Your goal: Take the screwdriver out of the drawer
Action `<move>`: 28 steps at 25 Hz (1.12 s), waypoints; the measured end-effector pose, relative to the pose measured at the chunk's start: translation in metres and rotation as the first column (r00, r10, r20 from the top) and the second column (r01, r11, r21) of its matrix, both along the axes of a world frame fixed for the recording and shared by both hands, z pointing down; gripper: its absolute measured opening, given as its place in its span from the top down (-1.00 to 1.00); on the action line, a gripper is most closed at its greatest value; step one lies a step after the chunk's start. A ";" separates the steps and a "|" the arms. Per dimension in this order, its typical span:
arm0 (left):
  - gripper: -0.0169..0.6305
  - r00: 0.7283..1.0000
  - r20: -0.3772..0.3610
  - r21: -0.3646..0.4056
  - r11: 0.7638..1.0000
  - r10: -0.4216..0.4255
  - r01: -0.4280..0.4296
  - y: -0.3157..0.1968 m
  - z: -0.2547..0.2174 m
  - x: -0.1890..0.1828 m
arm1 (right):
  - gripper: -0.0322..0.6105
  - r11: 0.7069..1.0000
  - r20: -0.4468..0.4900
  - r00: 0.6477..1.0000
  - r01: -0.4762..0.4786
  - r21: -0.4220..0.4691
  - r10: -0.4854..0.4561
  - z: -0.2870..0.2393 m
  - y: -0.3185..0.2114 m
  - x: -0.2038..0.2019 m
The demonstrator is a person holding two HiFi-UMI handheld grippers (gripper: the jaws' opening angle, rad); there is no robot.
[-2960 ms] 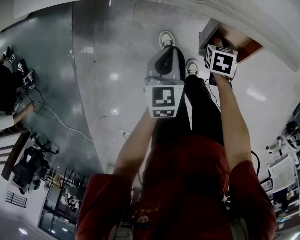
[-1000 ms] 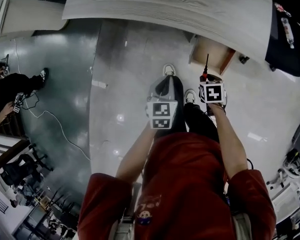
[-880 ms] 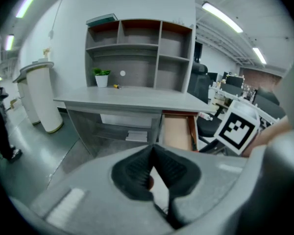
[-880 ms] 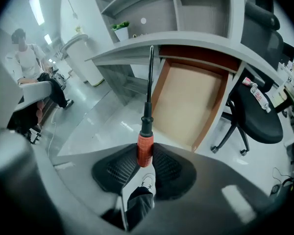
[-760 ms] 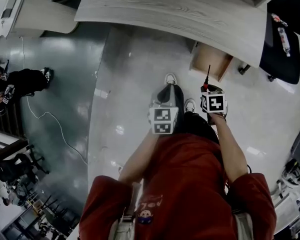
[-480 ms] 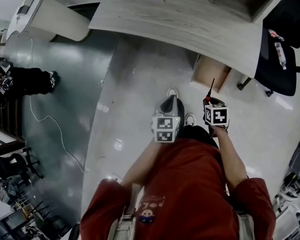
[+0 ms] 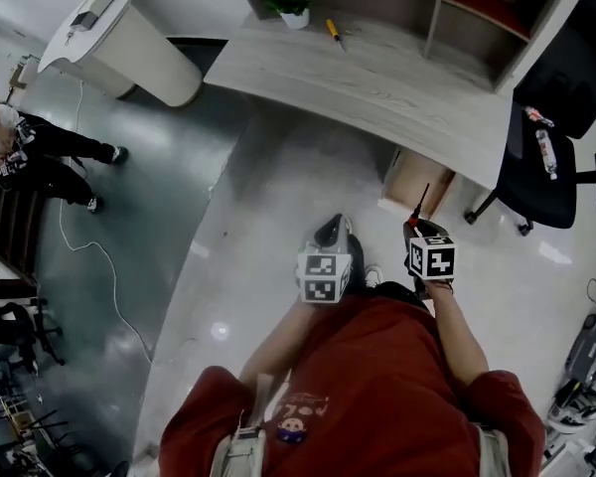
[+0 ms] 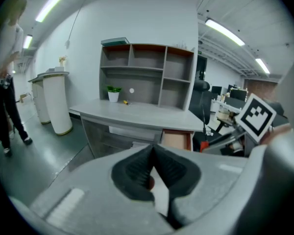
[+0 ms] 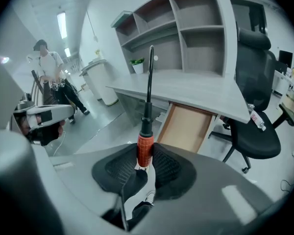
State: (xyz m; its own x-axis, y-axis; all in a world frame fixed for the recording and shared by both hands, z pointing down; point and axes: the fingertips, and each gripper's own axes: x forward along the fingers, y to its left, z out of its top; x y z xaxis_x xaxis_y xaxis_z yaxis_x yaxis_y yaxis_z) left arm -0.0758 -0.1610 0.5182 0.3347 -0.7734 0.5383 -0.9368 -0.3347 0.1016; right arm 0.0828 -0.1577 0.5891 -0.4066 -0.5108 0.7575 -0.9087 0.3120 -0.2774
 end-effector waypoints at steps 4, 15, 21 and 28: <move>0.95 1.000 -0.012 0.035 0.999 0.001 -0.001 -0.003 -0.021 -0.008 | 0.59 0.997 0.010 1.000 -0.016 0.073 0.016 -0.035 -0.014 -0.001; 0.95 0.999 -0.017 0.108 0.994 -0.027 0.029 -0.019 -0.057 -0.016 | 0.59 0.966 0.031 0.999 -0.050 0.253 0.044 -0.102 -0.038 0.005; 0.95 1.000 -0.015 0.139 0.990 -0.010 0.012 -0.023 -0.068 -0.015 | 0.59 0.950 0.042 0.997 -0.068 0.304 0.058 -0.117 -0.035 0.000; 0.95 1.000 -0.017 0.157 0.988 0.009 -0.006 -0.022 -0.073 -0.001 | 0.59 0.944 0.071 0.994 -0.100 0.313 0.082 -0.121 -0.026 0.010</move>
